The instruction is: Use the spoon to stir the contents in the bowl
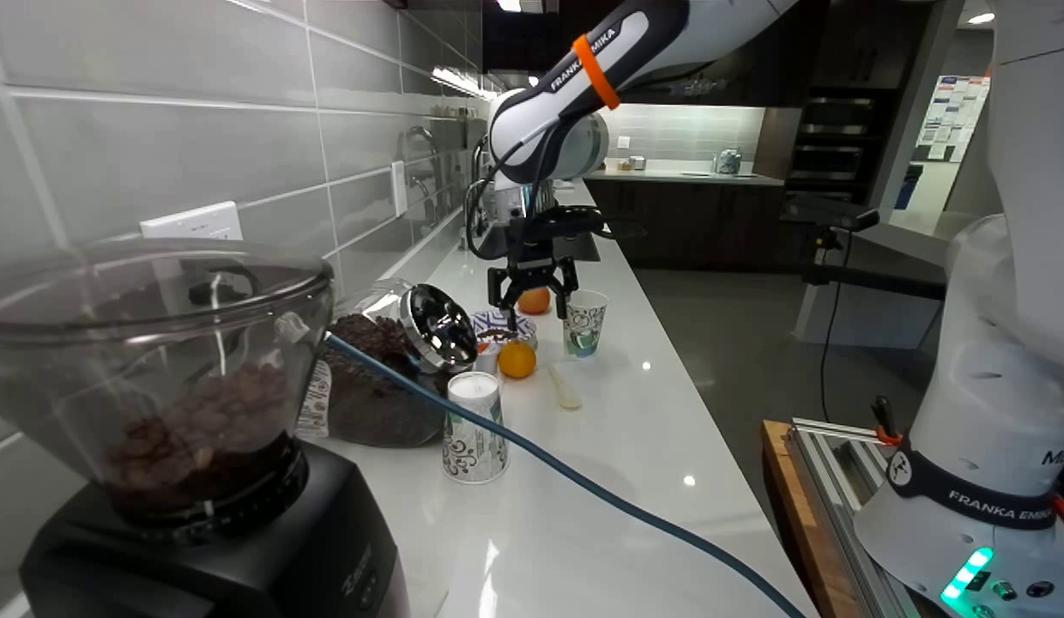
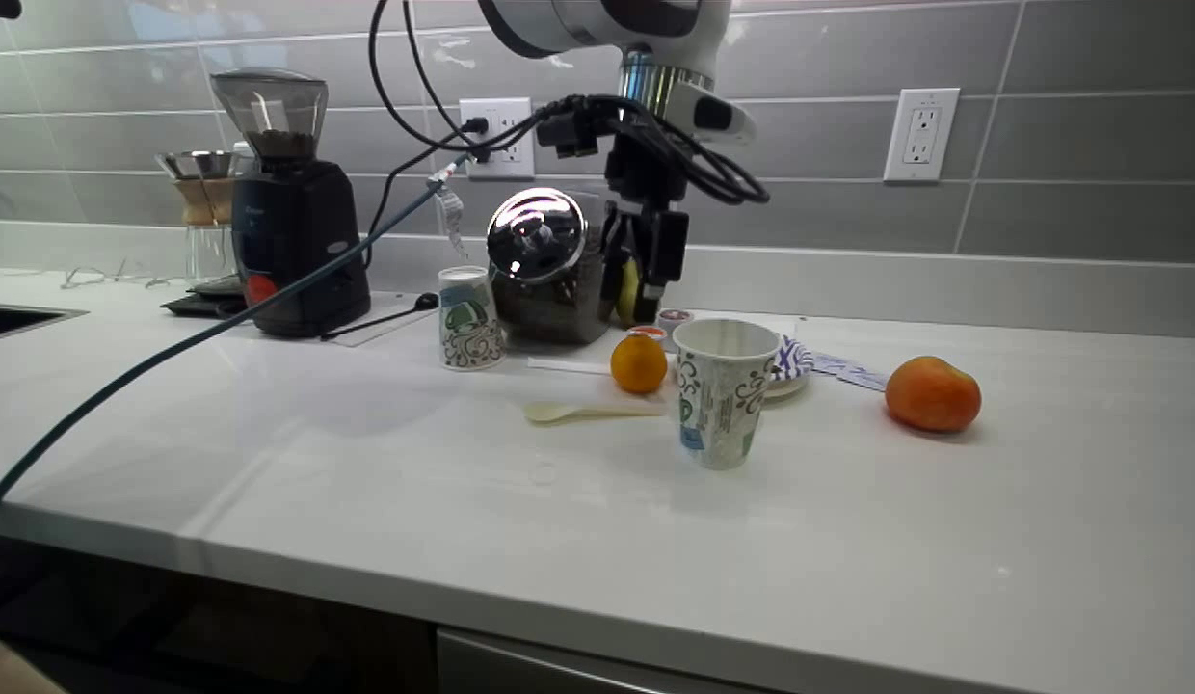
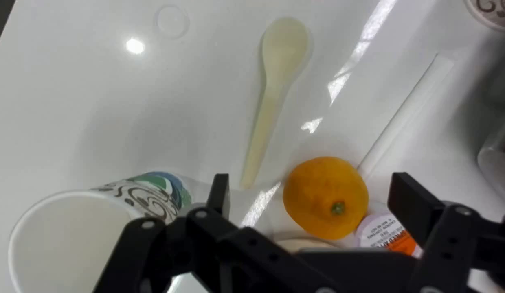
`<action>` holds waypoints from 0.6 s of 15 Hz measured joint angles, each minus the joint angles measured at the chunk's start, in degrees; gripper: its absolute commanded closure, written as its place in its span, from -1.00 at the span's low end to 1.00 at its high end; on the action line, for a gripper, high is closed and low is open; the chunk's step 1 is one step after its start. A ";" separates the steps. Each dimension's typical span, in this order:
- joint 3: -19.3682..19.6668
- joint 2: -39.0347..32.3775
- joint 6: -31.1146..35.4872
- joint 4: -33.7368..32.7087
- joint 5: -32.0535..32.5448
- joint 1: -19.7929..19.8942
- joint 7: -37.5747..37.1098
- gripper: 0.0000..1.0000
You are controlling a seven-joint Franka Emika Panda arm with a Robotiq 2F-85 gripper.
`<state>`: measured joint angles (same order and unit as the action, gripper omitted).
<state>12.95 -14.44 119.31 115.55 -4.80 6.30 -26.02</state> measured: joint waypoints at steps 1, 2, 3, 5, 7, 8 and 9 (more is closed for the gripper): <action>-0.02 2.05 1.78 1.64 2.40 -0.70 -0.06 -1.00; -0.05 4.38 3.09 3.23 4.85 -1.32 -0.11 -1.00; -0.21 7.15 4.13 4.92 7.43 -1.81 -0.14 -1.00; -1.02 13.33 4.91 8.04 12.48 -2.12 -0.04 -1.00; -1.98 19.98 4.93 11.25 16.37 -1.92 1.65 -1.00; -2.36 23.32 4.93 13.07 17.11 -1.70 3.68 -1.00; -2.64 26.58 4.93 14.96 17.21 -1.39 6.35 -1.00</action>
<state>10.32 12.14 124.24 130.51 12.41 4.91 -19.67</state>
